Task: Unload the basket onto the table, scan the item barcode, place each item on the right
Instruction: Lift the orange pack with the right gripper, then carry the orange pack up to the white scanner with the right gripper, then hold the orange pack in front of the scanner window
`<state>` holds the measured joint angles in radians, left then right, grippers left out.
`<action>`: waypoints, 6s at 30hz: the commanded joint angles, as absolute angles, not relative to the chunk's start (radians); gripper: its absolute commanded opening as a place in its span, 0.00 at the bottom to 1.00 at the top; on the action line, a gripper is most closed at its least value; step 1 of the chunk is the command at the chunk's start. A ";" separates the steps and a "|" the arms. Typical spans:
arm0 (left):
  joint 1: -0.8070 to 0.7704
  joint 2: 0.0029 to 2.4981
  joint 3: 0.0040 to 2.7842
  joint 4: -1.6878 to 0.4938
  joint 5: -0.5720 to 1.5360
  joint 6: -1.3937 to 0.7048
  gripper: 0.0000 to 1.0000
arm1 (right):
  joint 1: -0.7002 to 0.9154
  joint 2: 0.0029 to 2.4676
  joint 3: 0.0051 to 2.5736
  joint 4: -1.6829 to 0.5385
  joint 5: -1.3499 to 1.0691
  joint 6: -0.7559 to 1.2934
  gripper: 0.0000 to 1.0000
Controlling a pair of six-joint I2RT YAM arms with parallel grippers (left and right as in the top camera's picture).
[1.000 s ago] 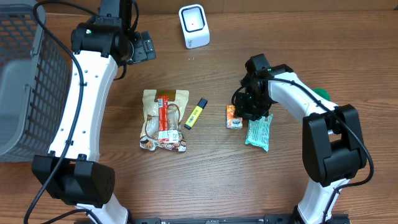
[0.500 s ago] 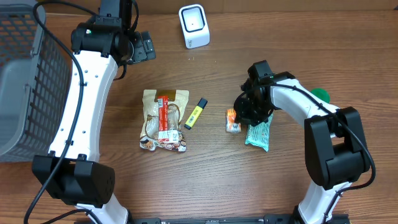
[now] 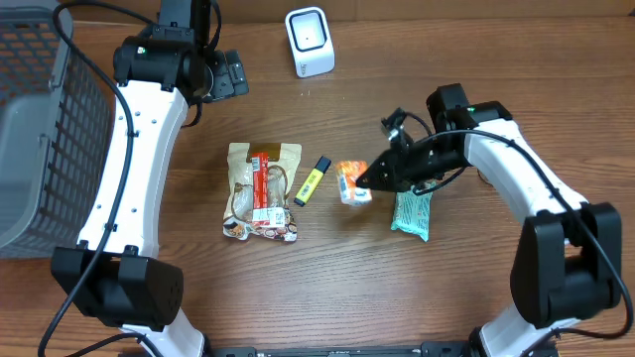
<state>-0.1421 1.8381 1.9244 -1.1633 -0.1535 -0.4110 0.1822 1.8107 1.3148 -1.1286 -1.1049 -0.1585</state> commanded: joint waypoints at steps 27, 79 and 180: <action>-0.144 1.812 1.945 -1.163 -0.160 -0.396 1.00 | 0.180 1.795 1.342 -1.114 -1.570 -0.363 0.04; -0.144 1.812 1.946 -1.163 -0.160 -0.396 1.00 | 0.338 1.803 2.053 -0.915 -0.032 0.108 0.04; -0.144 1.812 1.945 -1.163 -0.160 -0.396 1.00 | 0.514 2.458 2.009 -0.005 0.497 -0.593 0.04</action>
<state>-0.1425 1.8381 1.9244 -1.1633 -0.1535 -0.4110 0.5110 2.4538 2.0033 -0.0120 0.4805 -0.6712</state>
